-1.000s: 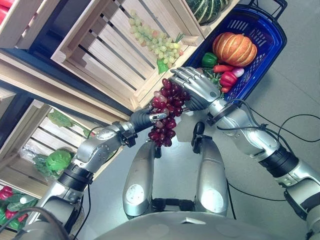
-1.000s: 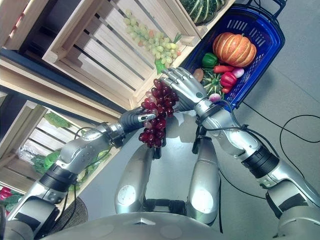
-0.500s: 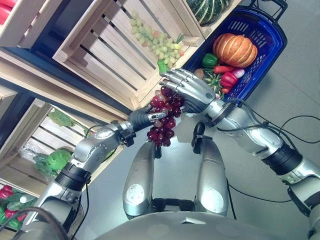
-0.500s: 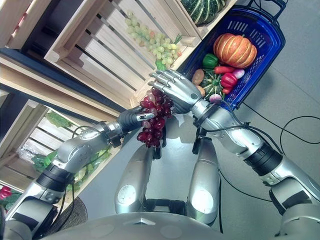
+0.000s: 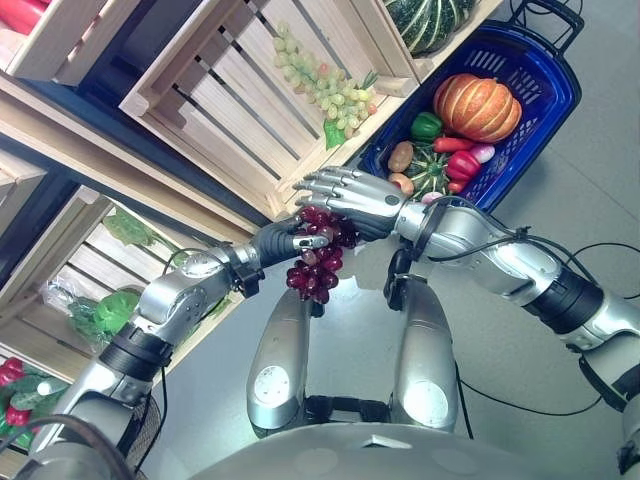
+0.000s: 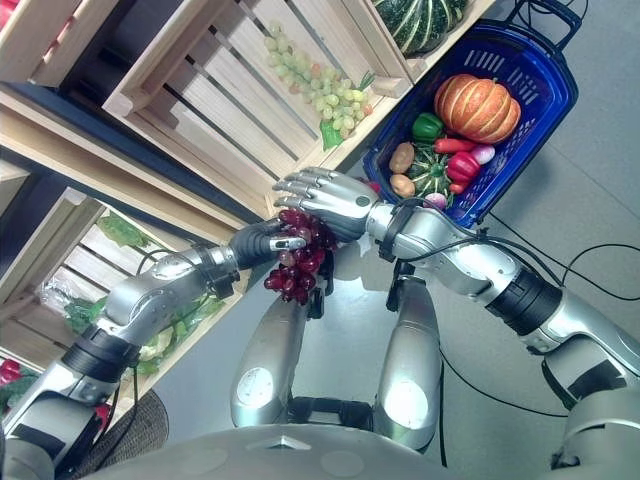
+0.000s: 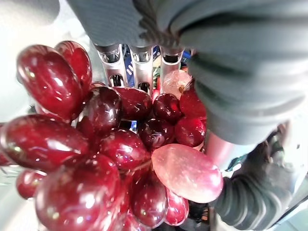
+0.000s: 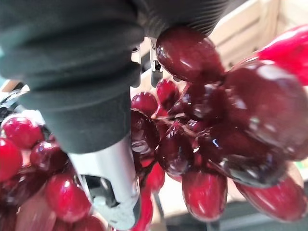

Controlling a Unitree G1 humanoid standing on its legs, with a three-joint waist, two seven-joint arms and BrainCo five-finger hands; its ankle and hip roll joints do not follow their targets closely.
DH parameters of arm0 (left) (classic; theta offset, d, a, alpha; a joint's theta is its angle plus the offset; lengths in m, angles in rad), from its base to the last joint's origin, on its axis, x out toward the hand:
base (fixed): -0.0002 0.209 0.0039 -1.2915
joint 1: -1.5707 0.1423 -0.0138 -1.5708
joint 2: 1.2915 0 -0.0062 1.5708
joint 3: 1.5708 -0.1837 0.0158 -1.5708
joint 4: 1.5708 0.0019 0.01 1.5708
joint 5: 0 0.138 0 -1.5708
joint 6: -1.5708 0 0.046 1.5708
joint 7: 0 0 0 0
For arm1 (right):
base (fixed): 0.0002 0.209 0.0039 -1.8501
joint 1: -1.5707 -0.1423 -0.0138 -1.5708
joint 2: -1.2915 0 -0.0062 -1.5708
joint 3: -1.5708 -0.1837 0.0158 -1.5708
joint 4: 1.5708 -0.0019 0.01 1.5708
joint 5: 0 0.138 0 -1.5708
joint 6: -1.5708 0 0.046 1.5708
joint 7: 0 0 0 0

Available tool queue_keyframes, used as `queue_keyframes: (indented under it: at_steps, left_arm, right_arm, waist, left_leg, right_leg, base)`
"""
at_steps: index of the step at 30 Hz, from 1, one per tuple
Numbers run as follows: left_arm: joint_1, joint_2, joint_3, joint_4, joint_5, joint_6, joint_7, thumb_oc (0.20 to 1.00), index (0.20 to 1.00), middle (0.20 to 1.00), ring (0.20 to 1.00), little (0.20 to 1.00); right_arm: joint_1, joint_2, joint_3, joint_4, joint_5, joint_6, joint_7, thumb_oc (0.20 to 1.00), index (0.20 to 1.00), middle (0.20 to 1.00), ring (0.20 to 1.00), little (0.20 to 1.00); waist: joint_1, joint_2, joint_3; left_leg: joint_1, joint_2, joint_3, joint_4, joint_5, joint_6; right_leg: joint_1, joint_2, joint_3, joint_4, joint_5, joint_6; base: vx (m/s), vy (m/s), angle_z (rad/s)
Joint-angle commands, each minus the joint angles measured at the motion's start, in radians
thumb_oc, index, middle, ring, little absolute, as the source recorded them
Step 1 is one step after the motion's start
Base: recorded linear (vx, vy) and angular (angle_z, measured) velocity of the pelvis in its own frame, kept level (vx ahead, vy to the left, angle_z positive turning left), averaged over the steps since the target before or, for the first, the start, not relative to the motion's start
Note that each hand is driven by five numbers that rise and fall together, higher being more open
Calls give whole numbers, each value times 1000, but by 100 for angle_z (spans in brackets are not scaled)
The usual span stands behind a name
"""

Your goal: Pick up fruits and vegetables into the basket

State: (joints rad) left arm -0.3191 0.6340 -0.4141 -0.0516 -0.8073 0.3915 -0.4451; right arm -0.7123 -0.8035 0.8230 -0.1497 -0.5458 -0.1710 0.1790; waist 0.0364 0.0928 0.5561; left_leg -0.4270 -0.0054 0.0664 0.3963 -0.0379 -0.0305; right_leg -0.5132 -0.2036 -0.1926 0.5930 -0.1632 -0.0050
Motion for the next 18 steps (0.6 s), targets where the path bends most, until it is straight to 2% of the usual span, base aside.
queue_keyframes:
  at_steps: [1,7,9,10,11,18]
  left_arm:
    - [-38,-51,-70,-114,0,-61,-94,200,200,200,200,200]
    - [-47,-48,-76,-115,5,-78,-100,200,200,200,200,200]
    - [-57,-51,-83,-117,2,-80,-97,200,200,200,200,200]
    - [-59,-57,-84,-116,3,-80,-96,200,200,200,200,200]
    - [-63,-59,-86,-118,0,-80,-93,200,200,200,200,200]
    - [-79,-88,-97,-121,-23,-82,-58,200,200,200,200,200]
  right_arm:
    - [-82,87,67,-54,56,27,108,1000,1000,1000,1000,1000]
    - [-79,102,87,-11,14,78,205,1000,1000,1000,1000,1000]
    - [-76,115,90,2,0,118,229,1000,1000,1000,1000,1000]
    - [-74,123,86,9,-5,131,235,809,809,809,809,809]
    - [-72,128,84,13,-12,143,233,200,200,200,200,200]
    - [-60,164,64,41,-40,157,203,200,200,200,200,200]
  waist:
    - [0,-18,-36]
    - [1,-20,-36]
    - [-1,-22,-36]
    - [-2,-22,-36]
    - [-4,-23,-36]
    - [-11,-26,-36]
  left_leg:
    - [26,-49,52,68,-142,72]
    - [25,-45,55,67,-145,71]
    - [20,-44,57,64,-137,72]
    - [18,-44,57,64,-136,72]
    - [16,-44,58,64,-135,72]
    - [18,-41,64,53,-131,71]
  right_leg:
    - [50,19,-12,-75,29,53]
    - [46,21,-10,-69,25,54]
    - [39,23,-8,-72,33,53]
    - [37,25,-6,-72,33,52]
    - [34,26,-4,-72,34,53]
    - [29,31,3,-75,38,55]
  base:
    - [-1,-9,6]
    - [-3,-5,3]
    - [0,0,0]
    - [0,0,0]
    - [0,0,0]
    - [0,0,0]
